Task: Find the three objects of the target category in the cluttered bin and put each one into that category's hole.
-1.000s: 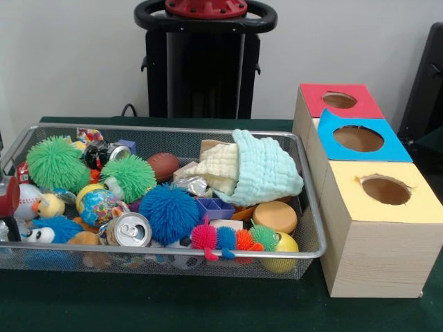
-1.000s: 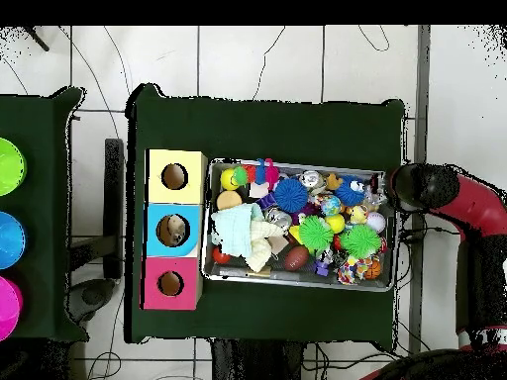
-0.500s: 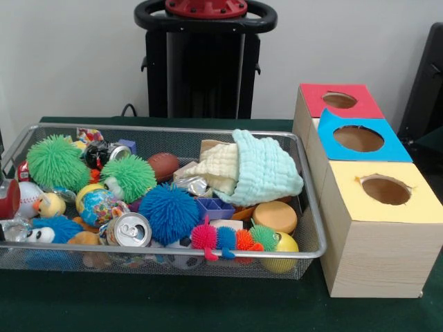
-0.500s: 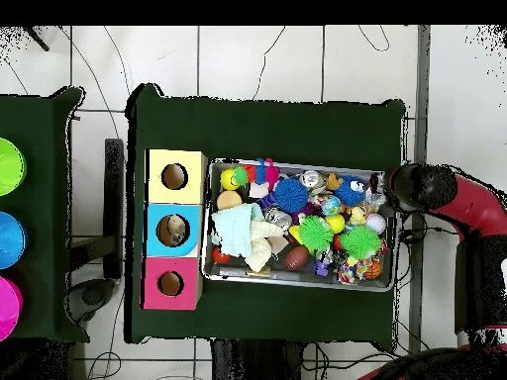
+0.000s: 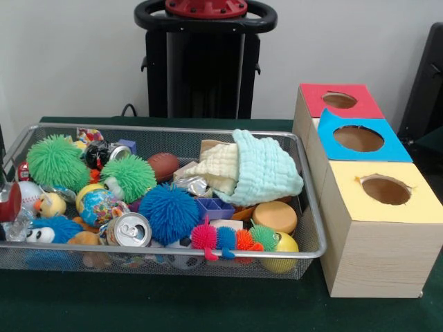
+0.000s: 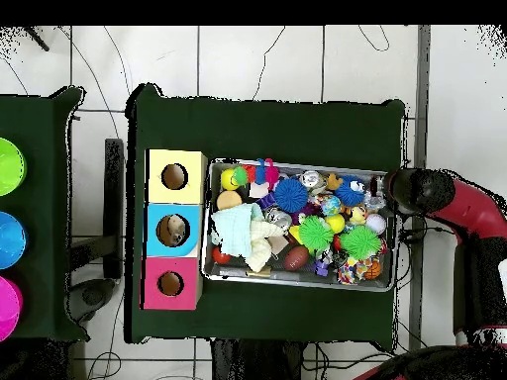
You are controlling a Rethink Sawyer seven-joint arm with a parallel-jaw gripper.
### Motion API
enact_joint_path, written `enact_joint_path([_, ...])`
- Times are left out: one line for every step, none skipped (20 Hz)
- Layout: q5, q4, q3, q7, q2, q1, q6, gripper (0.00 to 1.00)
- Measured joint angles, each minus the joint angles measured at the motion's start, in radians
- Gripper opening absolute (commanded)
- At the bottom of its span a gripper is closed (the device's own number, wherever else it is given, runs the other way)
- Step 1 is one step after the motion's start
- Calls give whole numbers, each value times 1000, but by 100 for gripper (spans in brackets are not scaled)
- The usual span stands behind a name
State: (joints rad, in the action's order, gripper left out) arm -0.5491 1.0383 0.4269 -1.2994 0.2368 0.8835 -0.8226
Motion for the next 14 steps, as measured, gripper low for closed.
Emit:
enact_joint_path([0, 1, -5, 0, 1, 0, 0, 0])
enact_joint_path([0, 9, -14, 0, 5, 0, 0, 0])
enact_joint_path([0, 17, -20, 0, 11, 0, 0, 0])
enact_joint_path([0, 22, -23, 0, 15, 0, 0, 0])
enact_joint_path([1, 30, -26, 0, 22, 0, 0, 0])
enact_joint_path([5, 53, -34, 0, 45, -1, 0, 0])
enact_joint_path([8, 62, -38, 0, 57, -3, 0, 0])
enact_joint_path([11, 67, -41, 0, 67, -5, -1, 0])
enact_joint_path([14, 72, -44, 0, 76, -7, -2, 0])
enact_joint_path([18, 77, -47, 0, 87, -10, -5, 0])
enact_joint_path([22, 83, -52, 0, 101, -13, -11, 0])
enact_joint_path([25, 88, -56, 0, 111, -15, -17, 0])
enact_joint_path([29, 95, -61, 0, 124, -18, -28, 0])
enact_joint_path([33, 102, -66, 0, 137, -20, -39, 0])
